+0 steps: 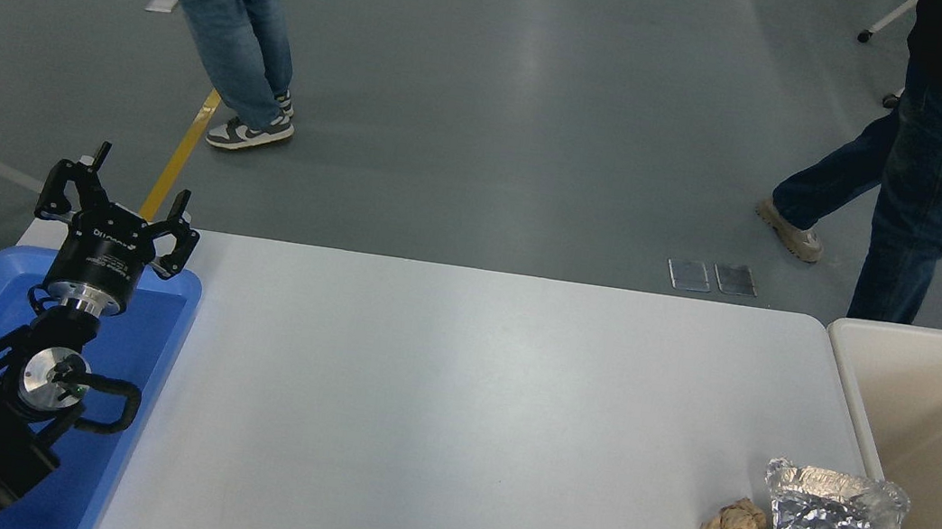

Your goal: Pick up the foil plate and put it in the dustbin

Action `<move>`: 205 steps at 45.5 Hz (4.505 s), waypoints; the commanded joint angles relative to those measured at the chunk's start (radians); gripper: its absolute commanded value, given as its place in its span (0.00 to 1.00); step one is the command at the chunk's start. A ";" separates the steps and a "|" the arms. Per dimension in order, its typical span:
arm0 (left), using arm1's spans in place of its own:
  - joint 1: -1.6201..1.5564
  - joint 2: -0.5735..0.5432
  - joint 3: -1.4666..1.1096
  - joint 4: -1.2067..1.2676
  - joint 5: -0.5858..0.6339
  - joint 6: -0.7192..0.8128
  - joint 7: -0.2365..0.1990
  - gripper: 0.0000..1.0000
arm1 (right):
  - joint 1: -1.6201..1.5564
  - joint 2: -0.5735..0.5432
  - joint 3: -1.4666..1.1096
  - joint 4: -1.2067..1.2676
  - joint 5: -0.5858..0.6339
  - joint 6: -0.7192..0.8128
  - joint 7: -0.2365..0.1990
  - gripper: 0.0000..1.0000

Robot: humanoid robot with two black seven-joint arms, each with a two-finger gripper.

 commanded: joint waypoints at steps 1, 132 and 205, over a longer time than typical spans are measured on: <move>0.000 0.000 0.000 -0.001 0.000 0.000 0.000 0.99 | 0.101 -0.072 0.002 0.001 0.002 0.011 0.002 0.00; 0.000 0.000 -0.002 0.001 0.000 0.000 0.000 0.99 | -0.294 0.166 0.157 -0.831 0.749 0.132 -0.014 0.00; 0.000 0.000 0.000 -0.001 0.000 -0.003 0.000 0.99 | 0.771 0.646 -0.211 -0.452 0.752 0.741 -0.013 1.00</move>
